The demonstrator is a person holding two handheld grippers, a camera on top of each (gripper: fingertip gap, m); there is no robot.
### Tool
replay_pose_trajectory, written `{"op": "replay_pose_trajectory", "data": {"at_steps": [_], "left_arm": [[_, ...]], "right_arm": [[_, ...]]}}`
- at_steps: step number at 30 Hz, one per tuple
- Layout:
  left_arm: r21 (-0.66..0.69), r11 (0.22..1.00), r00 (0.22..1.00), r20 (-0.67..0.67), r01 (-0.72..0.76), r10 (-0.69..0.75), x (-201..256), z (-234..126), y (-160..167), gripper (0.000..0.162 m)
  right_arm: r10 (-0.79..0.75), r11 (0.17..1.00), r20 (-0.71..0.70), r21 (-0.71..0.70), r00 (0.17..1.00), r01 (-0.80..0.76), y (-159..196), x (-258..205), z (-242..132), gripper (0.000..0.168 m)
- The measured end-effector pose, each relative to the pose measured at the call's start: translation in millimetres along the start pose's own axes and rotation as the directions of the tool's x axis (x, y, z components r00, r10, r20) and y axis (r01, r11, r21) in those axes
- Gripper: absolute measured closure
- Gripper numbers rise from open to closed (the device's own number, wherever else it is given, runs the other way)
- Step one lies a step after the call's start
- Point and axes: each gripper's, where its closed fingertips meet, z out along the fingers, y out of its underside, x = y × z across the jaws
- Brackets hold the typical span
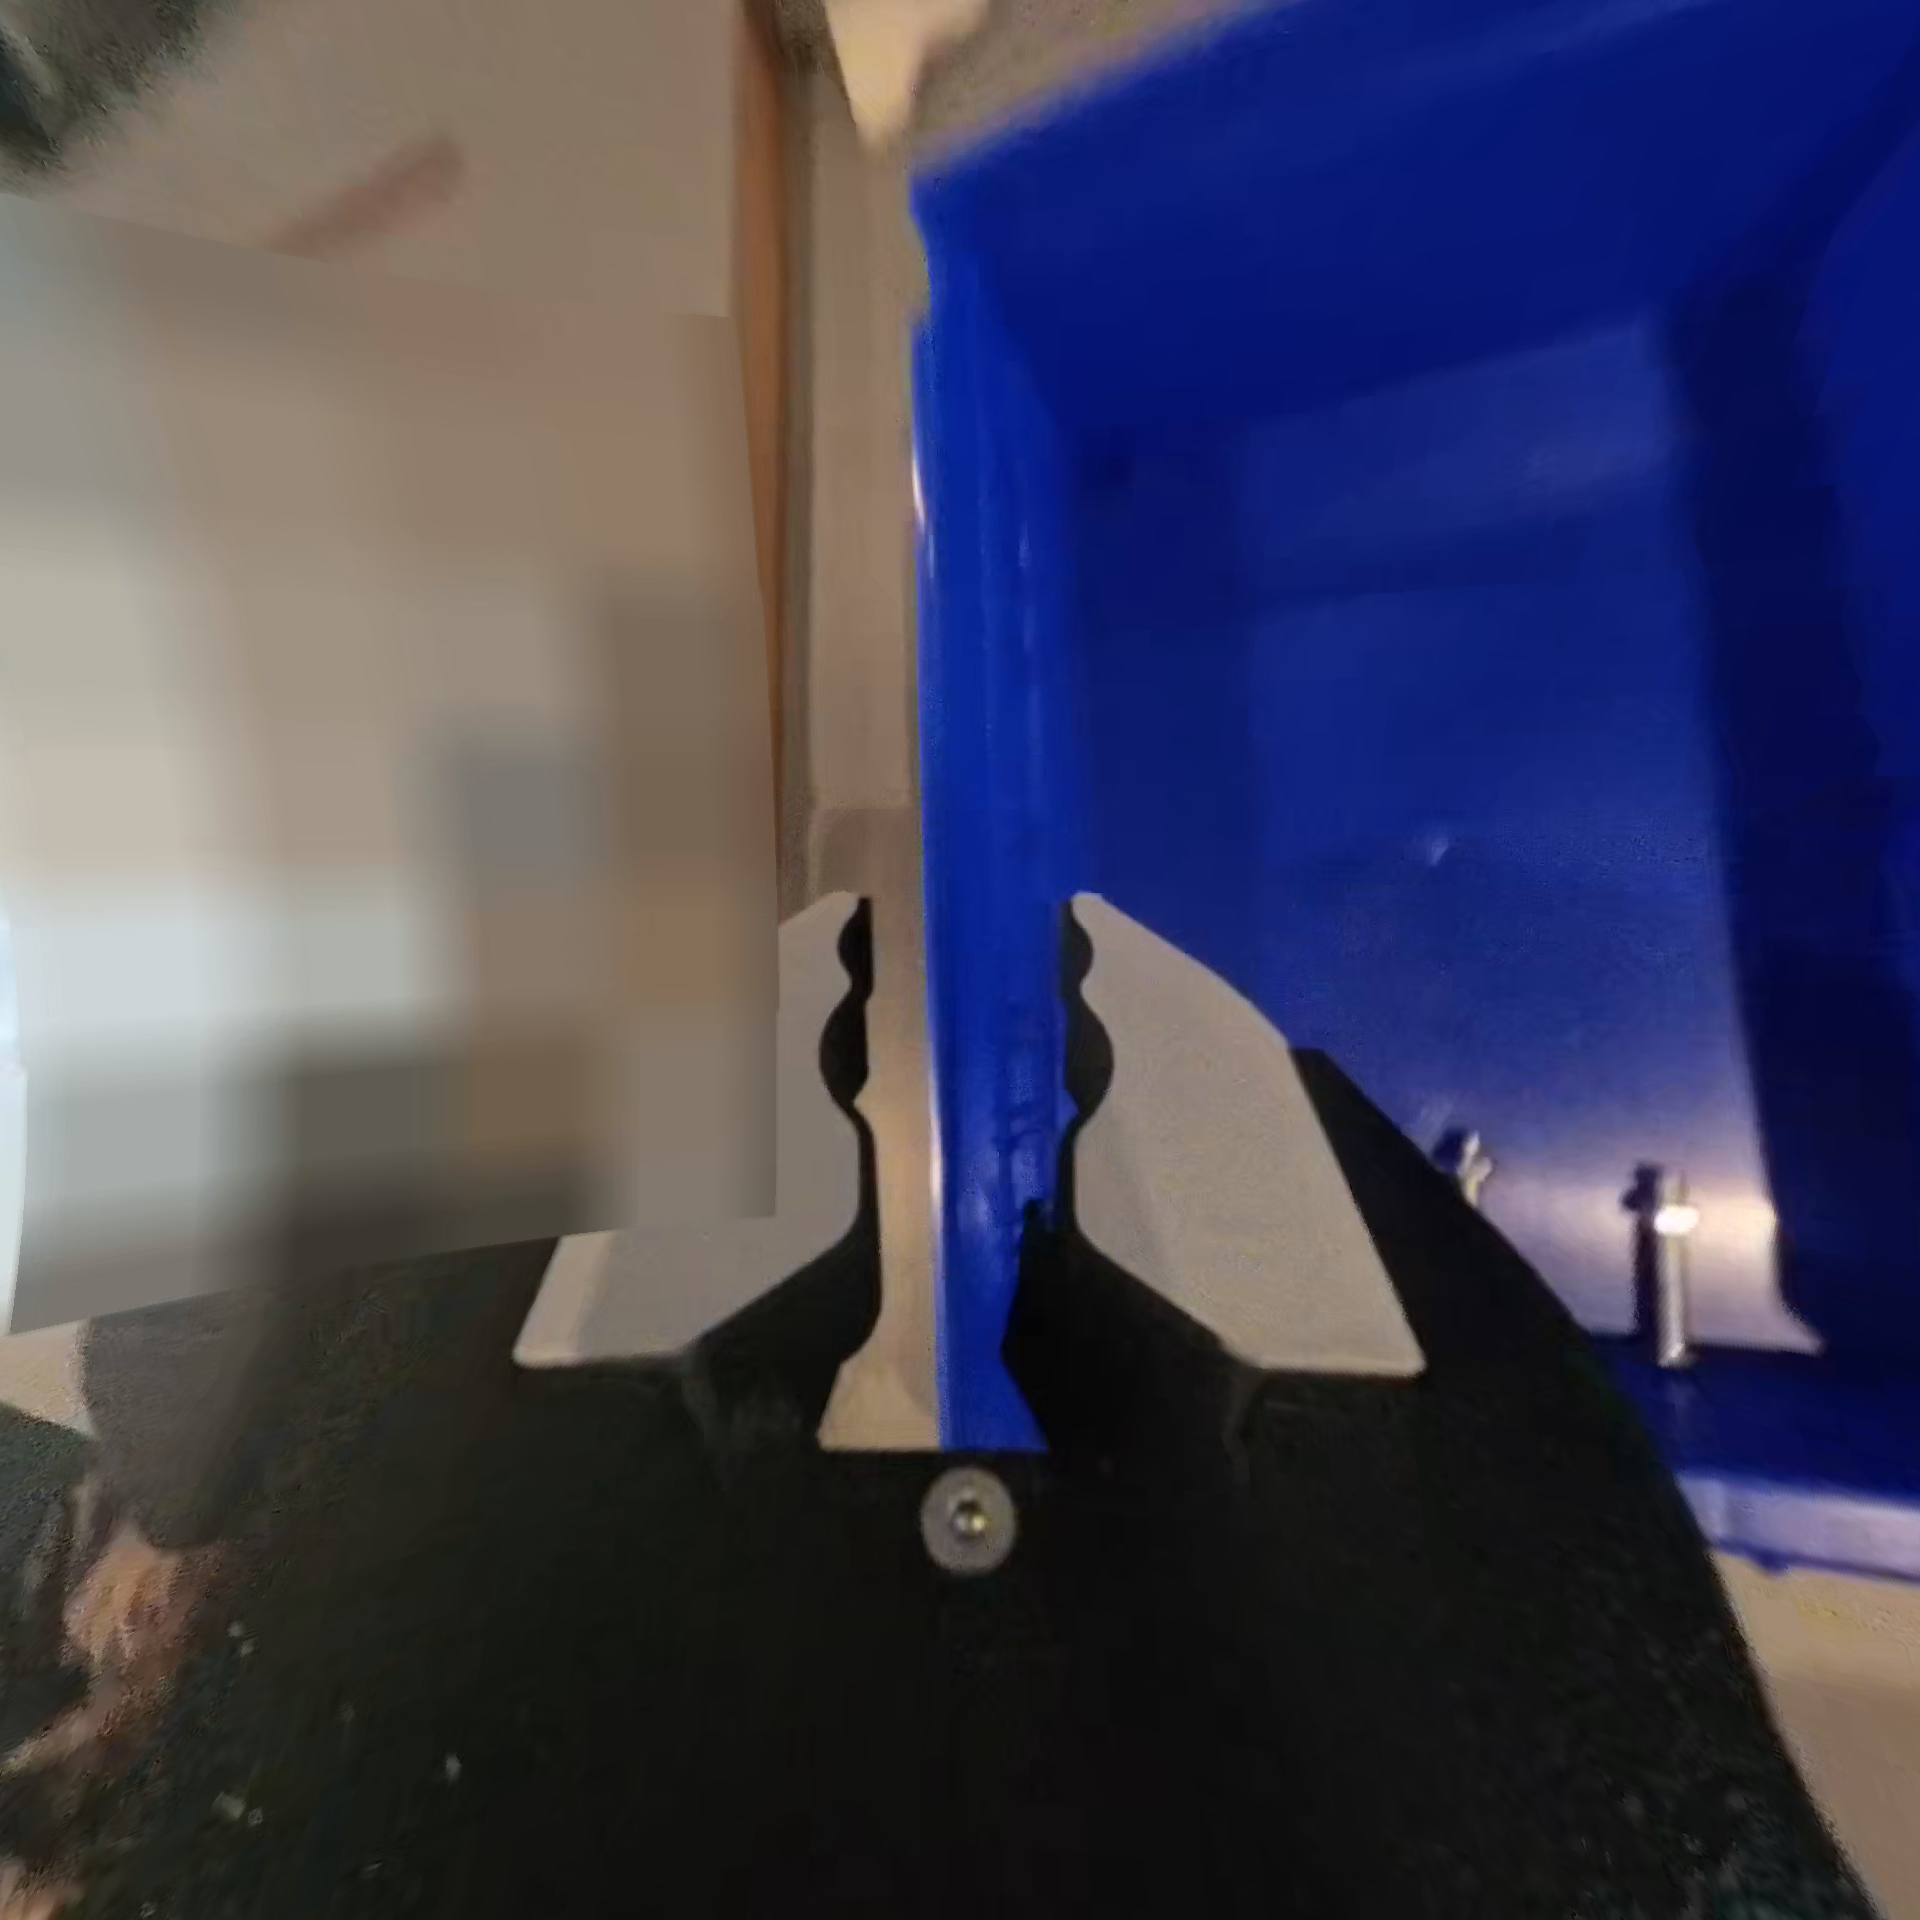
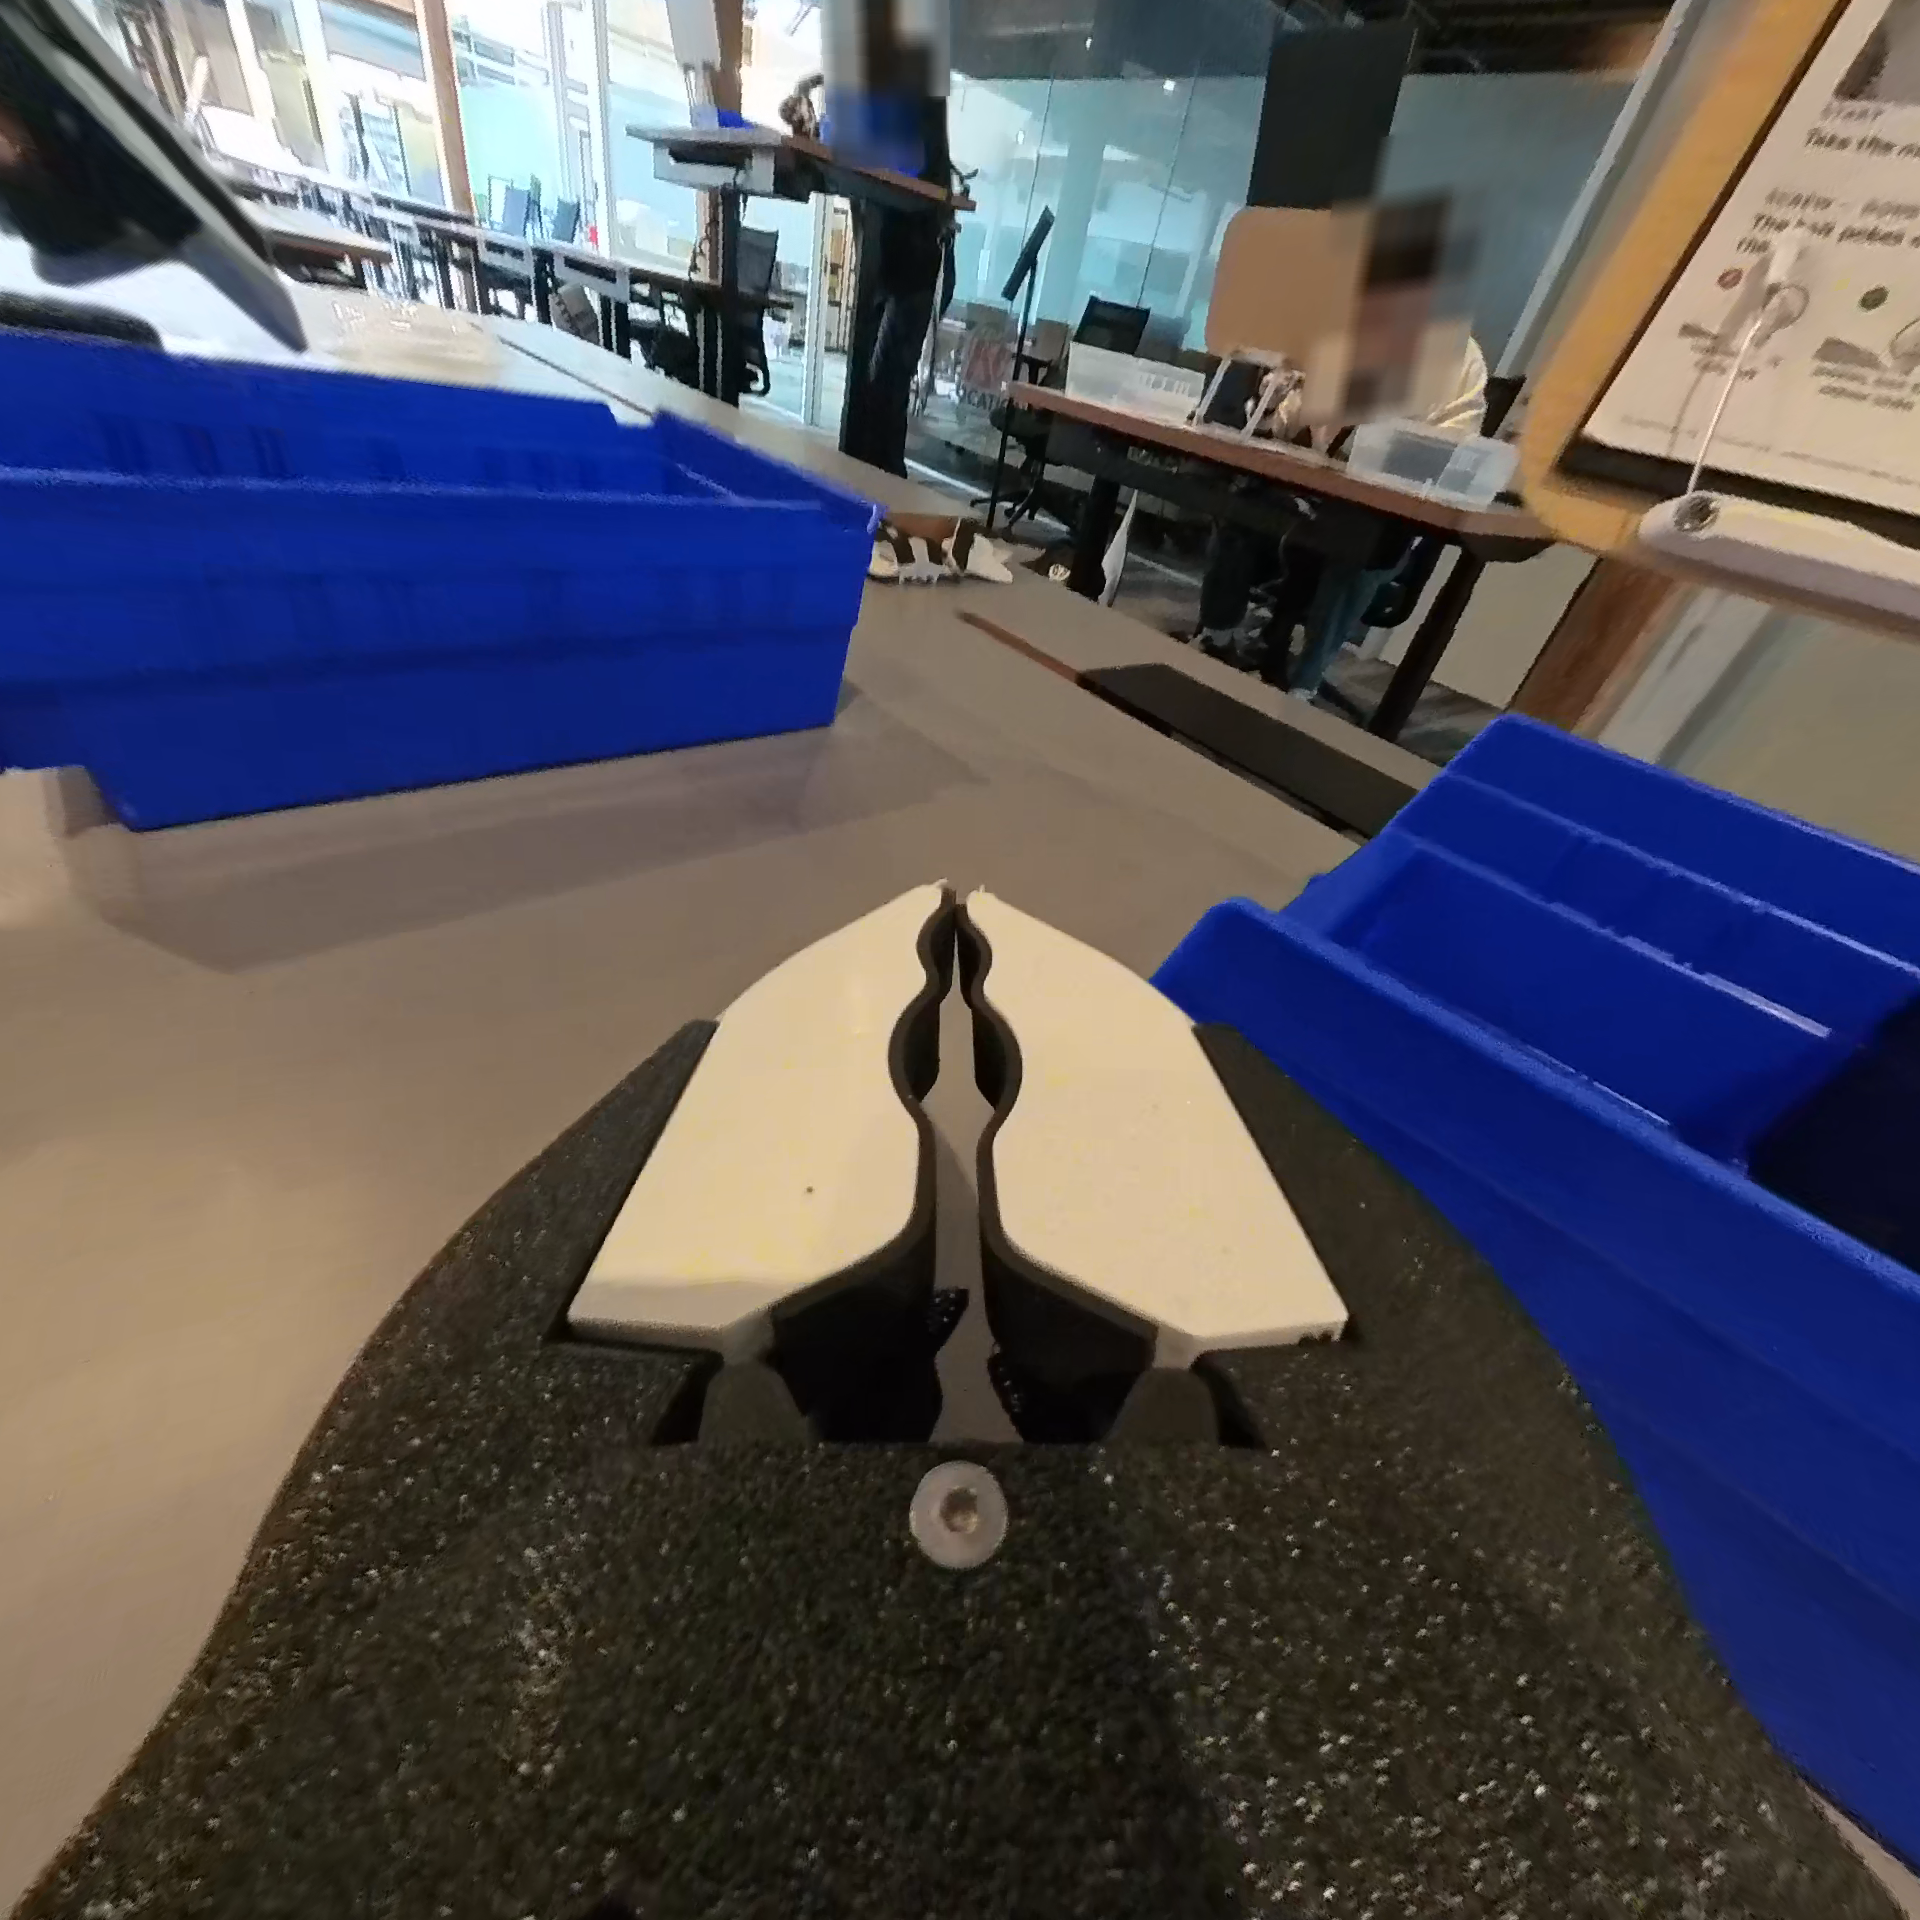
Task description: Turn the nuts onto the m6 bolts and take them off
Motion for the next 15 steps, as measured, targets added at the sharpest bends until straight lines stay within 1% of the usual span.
{"op": "replay_pose_trajectory", "data": {"at_steps": [1, 3, 5, 7, 9, 11, 12, 14, 15], "left_arm": [[0.092, 0.996, 1.000, 0.024, -0.021, 0.019, 6.4, -15.1, -17.3, 0.126], [0.243, 0.965, 0.995, 0.039, -0.098, 0.091, 32.9, -47.3, -49.1, 0.128], [0.352, 0.919, 0.984, 0.036, -0.177, 0.175, 71.2, -76.1, -76.2, 0.138], [0.435, 0.868, 0.961, -0.021, -0.240, 0.276, 123.8, -95.5, -98.1, 0.143], [0.496, 0.819, 0.922, -0.086, -0.288, 0.377, 180.8, -104.0, -114.5, 0.143], [0.559, 0.773, 0.866, -0.180, -0.300, 0.467, 241.3, -106.0, -126.8, 0.141], [0.586, 0.758, 0.825, -0.250, -0.287, 0.506, 273.6, -106.2, -130.5, 0.139], [0.620, 0.737, 0.721, -0.379, -0.267, 0.580, 334.8, -104.5, -133.8, 0.137], [0.631, 0.726, 0.677, -0.409, -0.274, 0.611, 359.8, -101.7, -135.2, 0.136]], "right_arm": [[0.009, 1.000, 0.000, 0.017, 1.000, -0.009, -3.9, 0.5, -1.4, 0.168], [0.014, 0.998, -0.020, 0.053, 1.000, -0.013, -12.3, 5.0, -5.1, 0.168], [0.001, 0.994, -0.070, 0.111, 0.998, 0.007, -24.3, 14.7, -12.6, 0.168], [-0.017, 0.982, -0.152, 0.184, 0.988, 0.046, -39.4, 30.3, -25.9, 0.168], [-0.025, 0.966, -0.252, 0.242, 0.967, 0.088, -52.1, 50.9, -42.8, 0.168], [-0.025, 0.950, -0.359, 0.283, 0.933, 0.135, -59.6, 74.3, -62.1, 0.168], [-0.023, 0.944, -0.410, 0.290, 0.912, 0.155, -60.7, 86.5, -71.4, 0.168], [-0.002, 0.939, -0.496, 0.299, 0.868, 0.172, -60.3, 110.7, -89.3, 0.168], [0.014, 0.937, -0.528, 0.303, 0.849, 0.173, -59.2, 121.8, -97.8, 0.168]]}}
